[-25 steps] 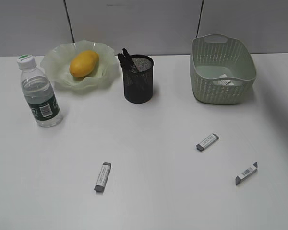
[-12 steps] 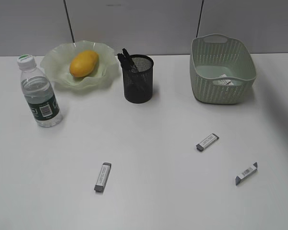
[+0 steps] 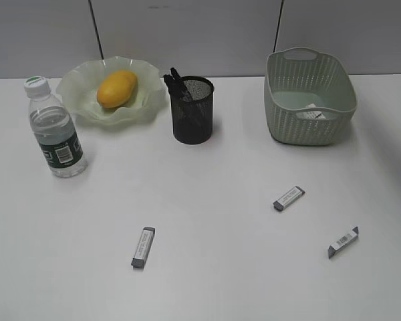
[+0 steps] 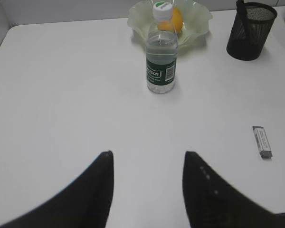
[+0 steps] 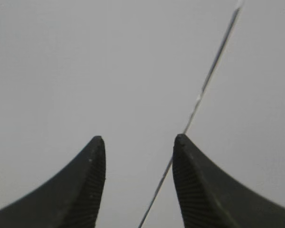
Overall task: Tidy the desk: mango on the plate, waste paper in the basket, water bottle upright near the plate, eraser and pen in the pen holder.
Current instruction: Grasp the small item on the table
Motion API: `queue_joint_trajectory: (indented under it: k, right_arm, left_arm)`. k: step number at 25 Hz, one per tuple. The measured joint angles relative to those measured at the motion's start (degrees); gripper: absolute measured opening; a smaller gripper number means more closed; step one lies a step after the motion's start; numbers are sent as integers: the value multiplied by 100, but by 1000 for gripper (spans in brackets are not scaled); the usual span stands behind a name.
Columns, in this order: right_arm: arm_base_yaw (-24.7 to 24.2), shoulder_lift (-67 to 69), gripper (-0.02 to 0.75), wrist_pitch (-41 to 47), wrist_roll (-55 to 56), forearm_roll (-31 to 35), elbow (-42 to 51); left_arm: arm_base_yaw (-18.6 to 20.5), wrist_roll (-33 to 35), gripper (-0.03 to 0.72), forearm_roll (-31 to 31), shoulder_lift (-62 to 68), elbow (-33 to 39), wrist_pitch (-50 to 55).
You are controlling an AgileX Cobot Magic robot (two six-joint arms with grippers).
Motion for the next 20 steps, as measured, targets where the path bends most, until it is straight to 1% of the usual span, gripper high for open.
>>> queue_joint_trajectory:
  k: [2,3,5,6,7,10,12,15,20]
  right_arm:
    - [-55,-77,379,869,1417,-1484,0]
    - [-80,-118,379,1334,2123,-2118,0]
    - [-190,-208,379,2174,3124,-3006,0]
    - [-258,-269,379,2609,3506,-3335,0]
    - [-351,-346,379,3016,3780,-3529,0]
    - [-673,-651,379,3909,4118,-3810,0]
    - [-926,-905,379,4235,4238,-3845,71]
    - [-1329,-1398,379,4377,4327,-3807,490]
    - [-1816,-2404,379,4263,4355,-3760,1836]
  left_arm:
    - [0,0,365,0,0,0,0]
    - [0,0,365,0,0,0,0]
    - [0,0,365,0,0,0,0]
    - [0,0,365,0,0,0,0]
    - [0,0,365,0,0,0,0]
    - [0,0,365,0,0,0,0]
    - [0,0,365,0,0,0,0]
    - [0,0,364,0,0,0,0]
    - [0,0,363,0,0,0,0]
